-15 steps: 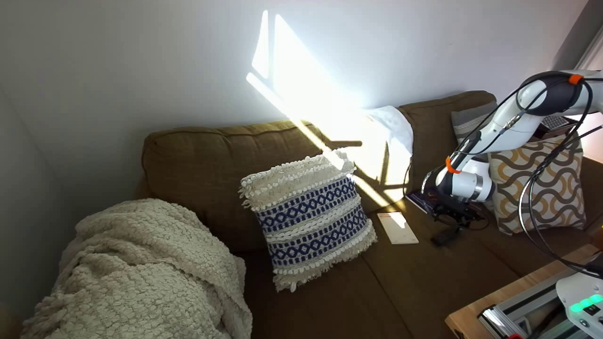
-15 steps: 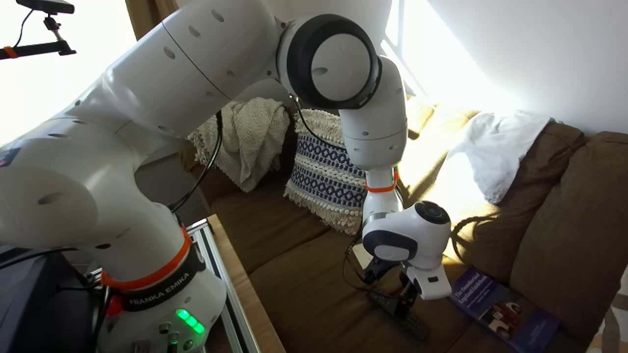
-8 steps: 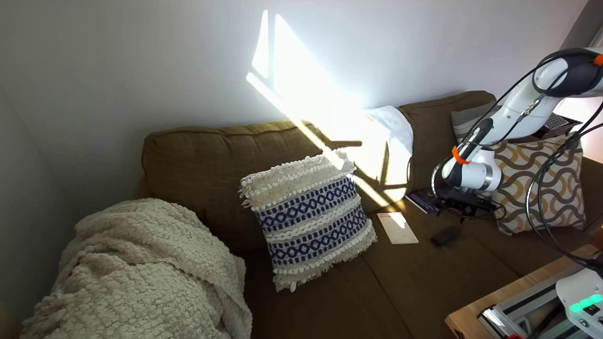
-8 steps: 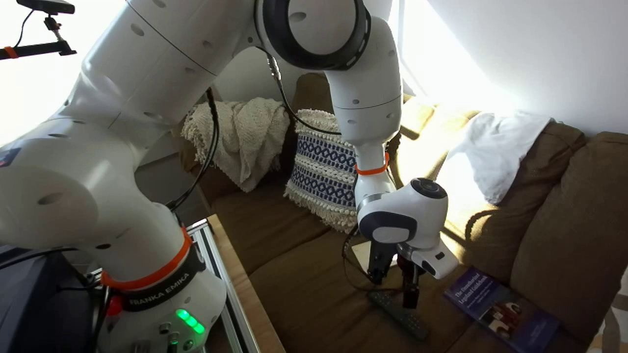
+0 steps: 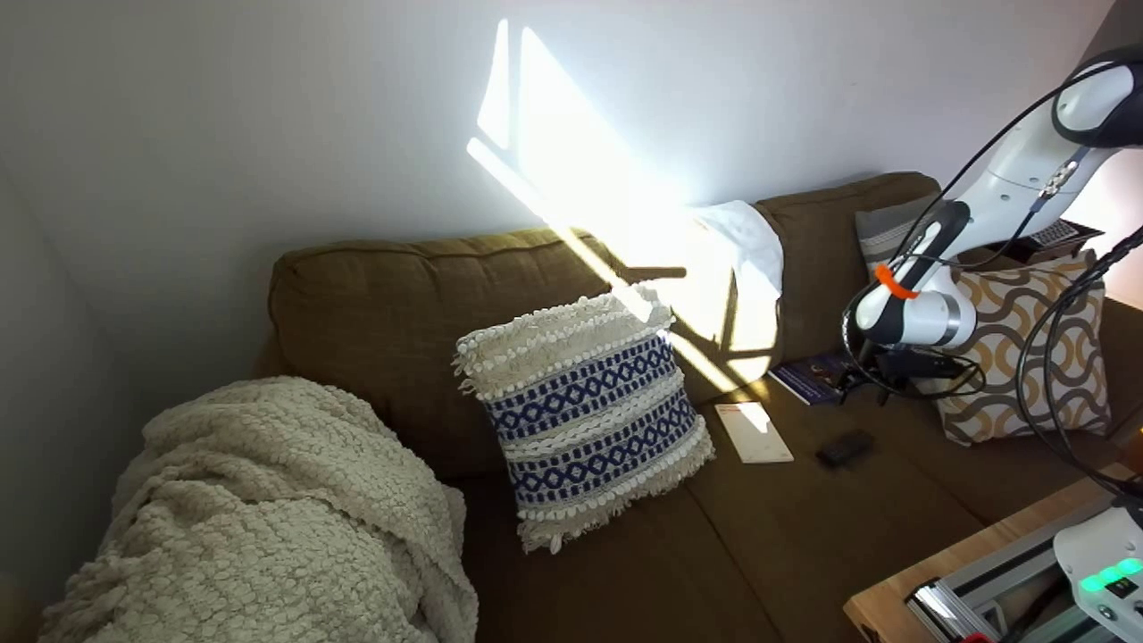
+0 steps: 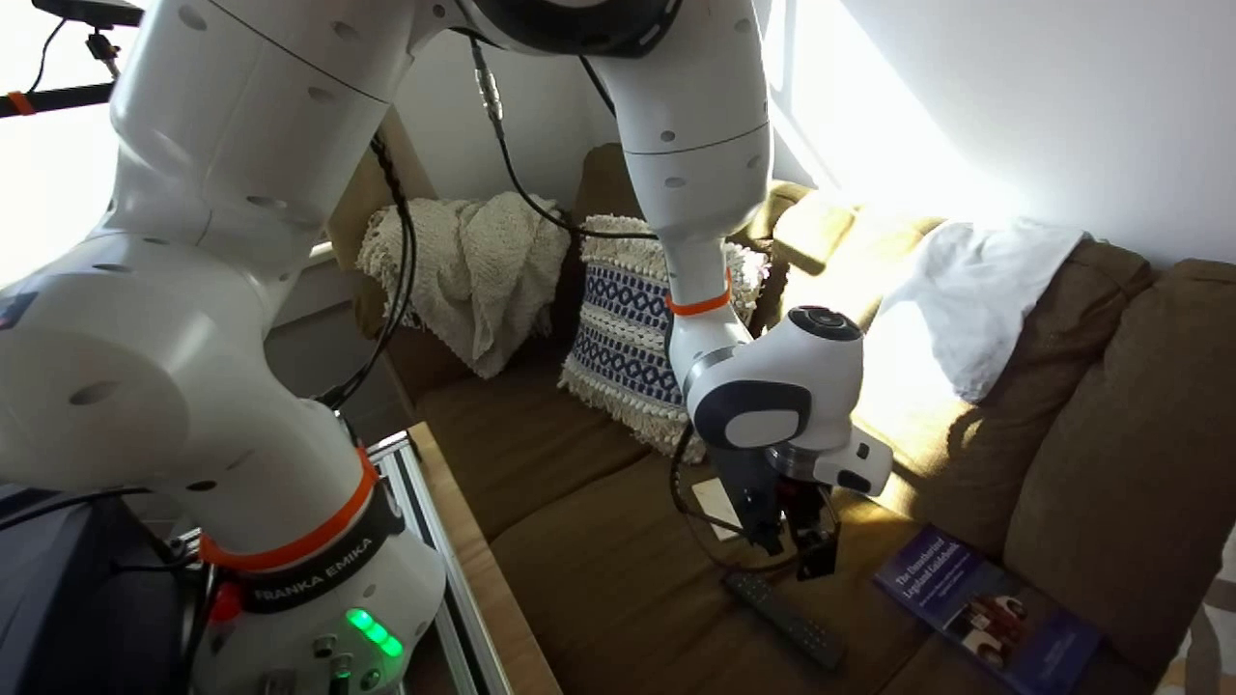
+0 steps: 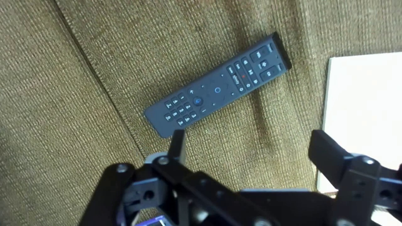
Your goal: Turn the black remove making it face the right
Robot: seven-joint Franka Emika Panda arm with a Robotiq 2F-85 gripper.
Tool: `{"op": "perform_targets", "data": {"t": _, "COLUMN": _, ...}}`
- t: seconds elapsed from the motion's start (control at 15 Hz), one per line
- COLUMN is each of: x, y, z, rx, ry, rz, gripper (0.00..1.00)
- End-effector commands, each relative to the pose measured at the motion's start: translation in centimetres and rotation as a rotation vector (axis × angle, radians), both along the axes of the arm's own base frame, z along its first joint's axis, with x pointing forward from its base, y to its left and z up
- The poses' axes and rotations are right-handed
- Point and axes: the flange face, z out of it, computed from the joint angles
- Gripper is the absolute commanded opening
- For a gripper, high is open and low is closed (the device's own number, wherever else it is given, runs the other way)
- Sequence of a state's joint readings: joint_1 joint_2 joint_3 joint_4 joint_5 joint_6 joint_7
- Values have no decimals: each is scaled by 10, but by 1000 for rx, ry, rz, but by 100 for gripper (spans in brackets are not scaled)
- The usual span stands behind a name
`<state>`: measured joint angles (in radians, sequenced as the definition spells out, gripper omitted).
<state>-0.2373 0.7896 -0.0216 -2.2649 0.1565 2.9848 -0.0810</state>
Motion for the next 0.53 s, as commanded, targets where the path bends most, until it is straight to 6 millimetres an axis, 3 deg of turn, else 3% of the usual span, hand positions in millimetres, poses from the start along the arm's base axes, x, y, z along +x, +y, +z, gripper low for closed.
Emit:
{"op": "perform_targets", "data": {"t": 0.0, "x": -16, "y": -2, "z": 14, "rx": 21, "ry": 9, "rz": 200, "gripper": 100}}
{"op": "perform_targets", "data": {"t": 0.2, "x": -21, "y": -3, "z": 16, "rx": 56, "ry": 14, "rz": 360, "gripper": 100}}
{"op": "perform_targets", "data": {"t": 0.27, "x": -12, "y": 1, "z": 10, "rx": 19, "ry": 8, "rz": 271, "gripper": 100}}
{"op": "perform_targets", "data": {"t": 0.47, "x": -11, "y": 2, "z": 11, "rx": 21, "ry": 6, "rz": 276, "gripper": 100}}
